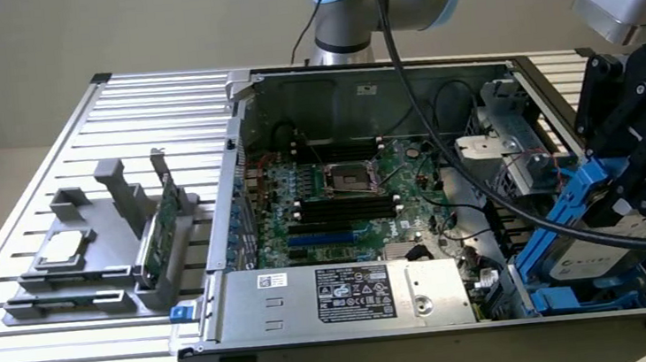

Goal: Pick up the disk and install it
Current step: 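Insert the disk into the insertion slot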

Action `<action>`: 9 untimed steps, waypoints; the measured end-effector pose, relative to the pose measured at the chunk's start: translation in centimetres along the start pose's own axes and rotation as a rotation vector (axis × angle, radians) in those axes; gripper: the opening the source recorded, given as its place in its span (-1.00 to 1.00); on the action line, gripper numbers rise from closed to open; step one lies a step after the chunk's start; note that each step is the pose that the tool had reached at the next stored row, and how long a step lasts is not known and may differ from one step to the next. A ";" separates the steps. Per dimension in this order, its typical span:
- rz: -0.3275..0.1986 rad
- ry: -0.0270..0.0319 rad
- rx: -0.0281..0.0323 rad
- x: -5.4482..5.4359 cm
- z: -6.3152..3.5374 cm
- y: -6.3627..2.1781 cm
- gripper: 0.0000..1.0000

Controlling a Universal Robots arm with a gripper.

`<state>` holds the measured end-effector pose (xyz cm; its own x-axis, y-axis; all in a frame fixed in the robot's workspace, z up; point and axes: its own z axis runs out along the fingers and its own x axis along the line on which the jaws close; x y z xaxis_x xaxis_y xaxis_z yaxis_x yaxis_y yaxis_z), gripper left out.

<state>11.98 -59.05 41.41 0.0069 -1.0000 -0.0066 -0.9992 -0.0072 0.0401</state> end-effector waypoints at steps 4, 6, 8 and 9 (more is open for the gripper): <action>0.000 0.0000 0.0000 0.0 0.28 -0.01 -0.35; 0.000 0.0000 0.0000 0.0 0.42 -0.01 -0.35; 0.000 0.0000 0.0000 0.0 0.57 -0.01 -0.35; 0.000 0.0000 0.0000 0.0 0.64 -0.02 -0.35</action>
<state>11.97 -59.06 40.77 0.0069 -1.0000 -0.0065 -0.9992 -0.0072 0.0402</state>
